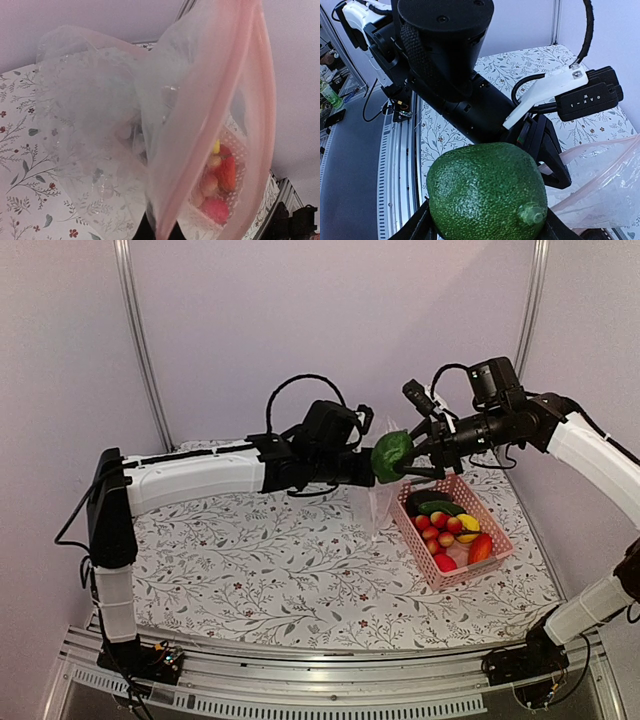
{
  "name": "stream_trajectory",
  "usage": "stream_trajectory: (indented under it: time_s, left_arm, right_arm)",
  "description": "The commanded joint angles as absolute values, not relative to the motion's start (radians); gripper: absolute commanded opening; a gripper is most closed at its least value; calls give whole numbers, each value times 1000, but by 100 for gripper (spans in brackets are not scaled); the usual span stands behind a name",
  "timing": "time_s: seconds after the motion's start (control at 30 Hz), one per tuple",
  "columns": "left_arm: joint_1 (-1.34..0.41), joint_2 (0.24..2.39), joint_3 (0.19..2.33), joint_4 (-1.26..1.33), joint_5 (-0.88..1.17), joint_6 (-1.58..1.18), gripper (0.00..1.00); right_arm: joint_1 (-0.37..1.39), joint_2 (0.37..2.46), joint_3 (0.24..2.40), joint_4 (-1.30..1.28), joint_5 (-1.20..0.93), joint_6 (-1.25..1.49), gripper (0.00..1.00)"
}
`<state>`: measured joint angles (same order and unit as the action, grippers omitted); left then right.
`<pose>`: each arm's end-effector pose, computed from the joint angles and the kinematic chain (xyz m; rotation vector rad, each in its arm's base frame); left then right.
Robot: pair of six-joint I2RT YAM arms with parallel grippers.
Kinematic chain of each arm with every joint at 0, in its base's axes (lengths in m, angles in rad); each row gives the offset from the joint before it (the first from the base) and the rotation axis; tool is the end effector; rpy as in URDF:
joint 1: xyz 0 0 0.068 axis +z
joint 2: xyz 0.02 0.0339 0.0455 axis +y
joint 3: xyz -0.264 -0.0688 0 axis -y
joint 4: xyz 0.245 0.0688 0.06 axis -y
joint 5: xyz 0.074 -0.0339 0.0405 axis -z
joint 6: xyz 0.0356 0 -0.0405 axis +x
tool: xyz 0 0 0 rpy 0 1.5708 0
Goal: Place the food in the zip-top bag and seal the zipper
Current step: Adjust the zipper food storage bag at the center of the board.
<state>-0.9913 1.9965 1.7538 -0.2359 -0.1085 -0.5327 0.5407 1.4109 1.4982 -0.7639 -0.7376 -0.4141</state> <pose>0.2652 -0.3982 0.3029 0.4199 2.1113 -0.8182 0.2406 0.1724 0.3924 -1.3391 1.7232 0.8927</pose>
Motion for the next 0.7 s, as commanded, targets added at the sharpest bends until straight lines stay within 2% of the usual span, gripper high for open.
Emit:
stream_trajectory:
  time_s: [0.0,0.17,0.37,0.67]
  left_arm:
    - [-1012,1941,1720,-167,-71,-542,0]
    - [-1017,1872,1627,-113,-83,-563,0]
    - [-1023,1778,1491,-19,-88,-599,0]
    - [-1030,1745,1468,-18,-96,-610,0]
  right_arm:
    - [543,1456,1468,-664,-800,-352,42]
    - [541,1481,1444,-629,-658,-325,43]
    - [528,1513,1423,-610,-641,-291,43]
    - [528,1510,1448,-604,-579,-268,43]
